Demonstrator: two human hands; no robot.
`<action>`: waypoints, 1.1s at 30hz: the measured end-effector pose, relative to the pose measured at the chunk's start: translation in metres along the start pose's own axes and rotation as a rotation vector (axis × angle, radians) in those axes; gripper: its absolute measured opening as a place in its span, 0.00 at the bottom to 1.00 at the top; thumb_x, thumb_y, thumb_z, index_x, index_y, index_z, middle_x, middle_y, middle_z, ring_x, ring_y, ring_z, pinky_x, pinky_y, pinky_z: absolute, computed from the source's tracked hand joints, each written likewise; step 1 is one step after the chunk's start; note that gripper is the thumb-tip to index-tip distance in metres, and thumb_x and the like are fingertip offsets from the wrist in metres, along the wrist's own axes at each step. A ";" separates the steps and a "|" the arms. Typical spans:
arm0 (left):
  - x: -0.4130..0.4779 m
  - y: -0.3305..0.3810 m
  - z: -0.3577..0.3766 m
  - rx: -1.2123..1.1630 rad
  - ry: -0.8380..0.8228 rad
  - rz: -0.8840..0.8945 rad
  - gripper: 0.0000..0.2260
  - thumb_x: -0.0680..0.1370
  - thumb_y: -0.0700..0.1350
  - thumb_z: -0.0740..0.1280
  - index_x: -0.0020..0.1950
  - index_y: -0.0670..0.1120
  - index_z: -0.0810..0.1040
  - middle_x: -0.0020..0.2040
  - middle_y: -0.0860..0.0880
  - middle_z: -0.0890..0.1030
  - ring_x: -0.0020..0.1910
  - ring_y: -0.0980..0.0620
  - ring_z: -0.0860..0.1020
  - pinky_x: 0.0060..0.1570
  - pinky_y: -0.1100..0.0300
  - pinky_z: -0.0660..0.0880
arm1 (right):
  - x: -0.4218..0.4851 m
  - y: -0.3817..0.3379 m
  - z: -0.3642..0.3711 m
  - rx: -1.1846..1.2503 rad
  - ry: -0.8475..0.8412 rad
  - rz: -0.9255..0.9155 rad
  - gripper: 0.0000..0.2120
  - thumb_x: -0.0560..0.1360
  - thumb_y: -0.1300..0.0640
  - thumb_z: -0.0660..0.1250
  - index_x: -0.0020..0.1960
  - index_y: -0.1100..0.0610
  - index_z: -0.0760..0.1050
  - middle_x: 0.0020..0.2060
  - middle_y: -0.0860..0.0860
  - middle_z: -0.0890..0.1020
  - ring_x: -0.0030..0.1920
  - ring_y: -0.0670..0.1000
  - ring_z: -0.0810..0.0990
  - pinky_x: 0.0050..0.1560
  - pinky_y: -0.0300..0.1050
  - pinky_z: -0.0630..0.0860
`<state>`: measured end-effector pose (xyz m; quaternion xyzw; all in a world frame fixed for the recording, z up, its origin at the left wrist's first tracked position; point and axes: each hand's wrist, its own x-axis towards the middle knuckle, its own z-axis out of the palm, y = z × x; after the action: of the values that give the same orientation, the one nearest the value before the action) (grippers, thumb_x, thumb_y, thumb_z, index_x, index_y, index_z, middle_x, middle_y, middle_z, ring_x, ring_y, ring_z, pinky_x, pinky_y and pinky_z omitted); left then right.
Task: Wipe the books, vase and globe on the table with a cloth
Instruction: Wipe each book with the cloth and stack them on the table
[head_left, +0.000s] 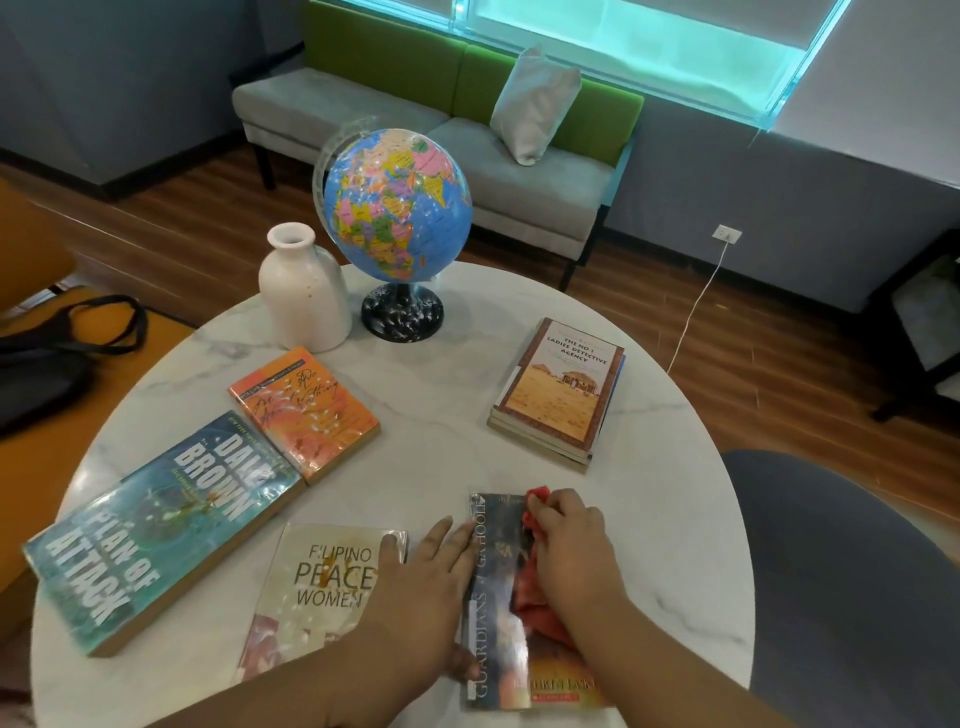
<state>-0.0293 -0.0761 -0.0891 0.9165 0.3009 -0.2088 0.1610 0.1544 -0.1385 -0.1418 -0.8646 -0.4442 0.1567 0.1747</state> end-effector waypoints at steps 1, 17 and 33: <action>0.000 0.000 0.000 0.002 0.001 -0.001 0.51 0.69 0.66 0.69 0.79 0.48 0.41 0.79 0.53 0.38 0.77 0.52 0.37 0.70 0.36 0.43 | -0.005 -0.011 0.004 -0.009 -0.034 -0.082 0.17 0.80 0.55 0.58 0.68 0.44 0.70 0.62 0.44 0.69 0.55 0.45 0.68 0.59 0.39 0.68; -0.003 0.003 0.000 0.025 0.039 -0.015 0.49 0.70 0.65 0.69 0.79 0.47 0.44 0.79 0.52 0.46 0.78 0.51 0.41 0.70 0.38 0.47 | -0.036 -0.018 0.011 -0.002 -0.151 -0.264 0.19 0.80 0.51 0.57 0.70 0.43 0.68 0.62 0.46 0.69 0.57 0.50 0.69 0.64 0.48 0.71; -0.005 0.004 0.003 0.029 0.135 -0.026 0.50 0.67 0.68 0.69 0.79 0.49 0.48 0.74 0.52 0.57 0.73 0.49 0.56 0.69 0.50 0.58 | -0.110 0.023 0.000 -0.125 -0.168 -0.491 0.17 0.75 0.42 0.60 0.62 0.38 0.75 0.54 0.40 0.77 0.52 0.48 0.74 0.52 0.42 0.78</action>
<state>-0.0310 -0.0827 -0.0884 0.9267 0.3199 -0.1531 0.1244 0.1099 -0.2413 -0.1390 -0.7241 -0.6624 0.1530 0.1160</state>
